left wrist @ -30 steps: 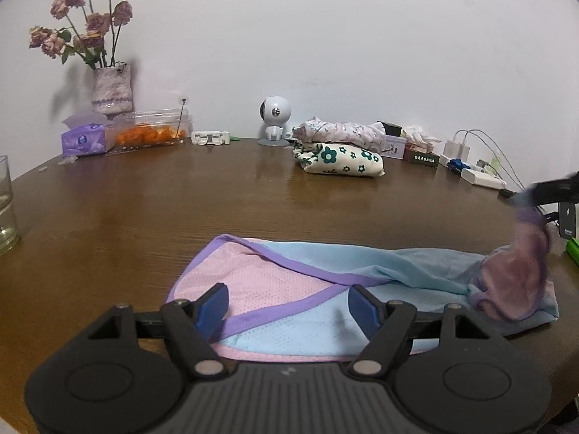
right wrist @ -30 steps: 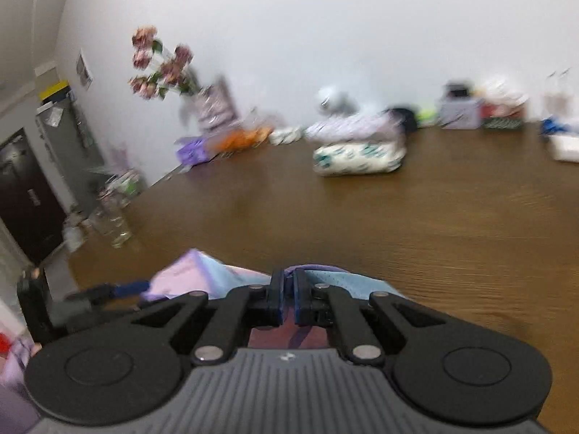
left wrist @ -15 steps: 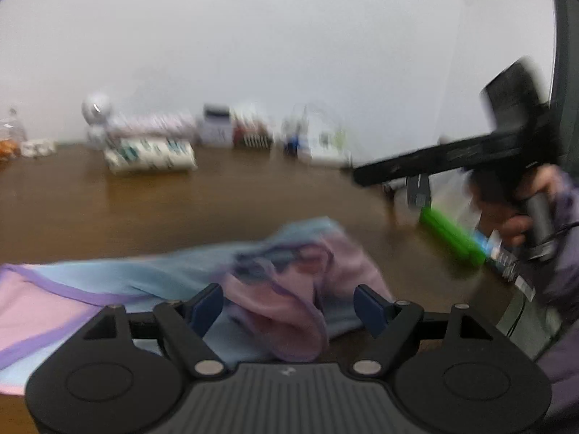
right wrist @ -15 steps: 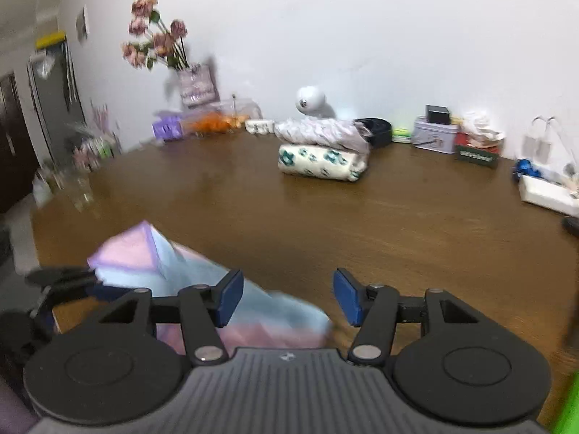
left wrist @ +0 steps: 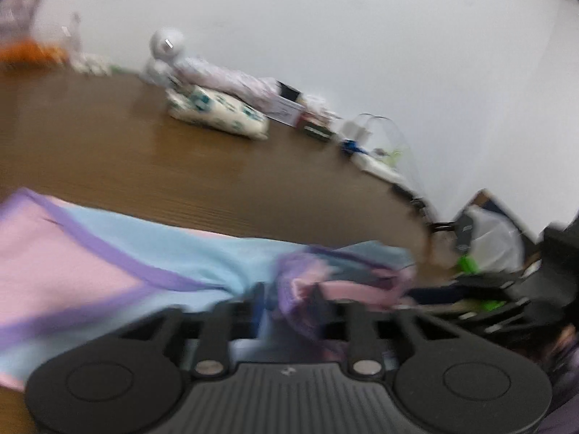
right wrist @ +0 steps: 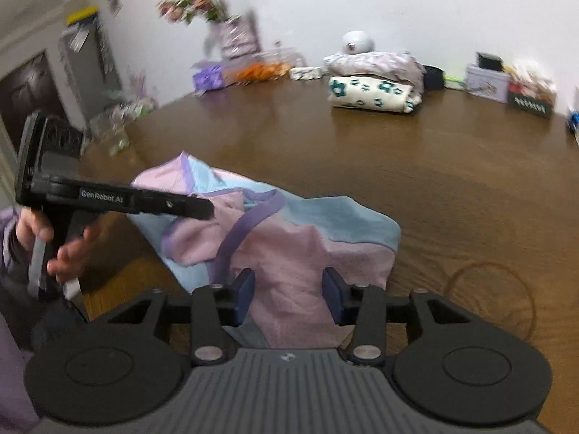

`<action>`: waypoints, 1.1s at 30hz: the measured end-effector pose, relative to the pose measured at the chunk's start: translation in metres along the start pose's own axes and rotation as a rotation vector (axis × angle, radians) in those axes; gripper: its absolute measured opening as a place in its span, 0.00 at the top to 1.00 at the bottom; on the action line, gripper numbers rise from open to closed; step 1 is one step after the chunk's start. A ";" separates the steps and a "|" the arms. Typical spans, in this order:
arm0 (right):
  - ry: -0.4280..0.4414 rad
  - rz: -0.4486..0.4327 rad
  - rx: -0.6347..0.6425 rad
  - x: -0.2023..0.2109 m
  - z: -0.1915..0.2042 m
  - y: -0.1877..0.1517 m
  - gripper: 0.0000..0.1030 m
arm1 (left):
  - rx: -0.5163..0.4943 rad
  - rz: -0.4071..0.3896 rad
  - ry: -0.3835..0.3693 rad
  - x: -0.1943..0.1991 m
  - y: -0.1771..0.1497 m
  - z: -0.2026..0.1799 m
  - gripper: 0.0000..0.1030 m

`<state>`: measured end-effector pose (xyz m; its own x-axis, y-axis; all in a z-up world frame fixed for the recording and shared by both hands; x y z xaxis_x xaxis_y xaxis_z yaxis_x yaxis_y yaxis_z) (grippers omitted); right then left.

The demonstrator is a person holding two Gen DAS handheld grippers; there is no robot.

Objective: Fold clothes

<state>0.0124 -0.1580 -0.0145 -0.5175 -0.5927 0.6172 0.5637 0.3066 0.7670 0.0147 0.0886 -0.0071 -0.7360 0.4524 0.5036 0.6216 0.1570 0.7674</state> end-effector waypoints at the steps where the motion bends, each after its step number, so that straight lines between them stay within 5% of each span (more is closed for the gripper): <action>1: -0.001 -0.009 0.031 0.005 0.001 0.006 0.57 | -0.005 -0.026 0.027 0.011 0.002 0.007 0.48; 4: -0.013 -0.074 0.113 0.021 -0.004 0.037 0.53 | 0.004 -0.052 0.188 0.049 0.008 0.031 0.26; 7: -0.020 -0.110 0.217 0.009 -0.002 0.085 0.53 | 0.014 -0.062 0.445 0.074 0.005 0.051 0.25; 11: 0.068 0.021 0.478 -0.087 0.052 0.130 0.54 | 0.155 -0.033 0.537 0.085 -0.007 0.070 0.25; 13: 0.190 0.106 0.548 -0.133 0.081 0.138 0.60 | 0.136 -0.014 0.588 0.081 -0.016 0.072 0.30; 15: 0.220 0.180 0.594 -0.169 0.099 0.140 0.66 | 0.045 -0.017 0.644 0.077 -0.021 0.066 0.58; 16: 0.218 0.200 0.598 -0.181 0.103 0.141 0.66 | 0.013 -0.022 0.653 0.076 -0.023 0.064 0.61; 17: 0.216 0.218 0.600 -0.193 0.107 0.142 0.66 | -0.007 -0.027 0.645 0.073 -0.023 0.063 0.64; 19: 0.226 0.241 0.573 -0.203 0.106 0.140 0.80 | -0.038 -0.028 0.610 0.068 -0.022 0.063 0.86; 22: 0.233 0.257 0.529 -0.200 0.103 0.135 0.98 | -0.088 -0.027 0.562 0.054 -0.013 0.067 0.90; 26: -0.004 0.223 0.439 -0.196 0.073 0.137 0.99 | -0.195 -0.008 0.468 -0.004 0.035 0.078 0.93; 33: -0.309 0.153 0.001 -0.141 -0.053 0.126 0.99 | -0.460 -0.021 0.231 -0.137 0.115 0.026 0.94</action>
<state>0.1904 -0.0752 -0.0145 -0.5974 -0.2860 0.7492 0.6494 0.3755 0.6612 0.1941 0.0675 0.0020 -0.8191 0.2395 0.5212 0.4625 -0.2618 0.8471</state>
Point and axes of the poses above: each gripper's, at about its wrist camera, not at the fingertips, and x roughly against the way its jaws point, z to its left, y to its top, the point moved 5 cm from there along -x, roughly the way its jaws point, and after that the axes turned 1 degree about -z, right-handed, at the moved point
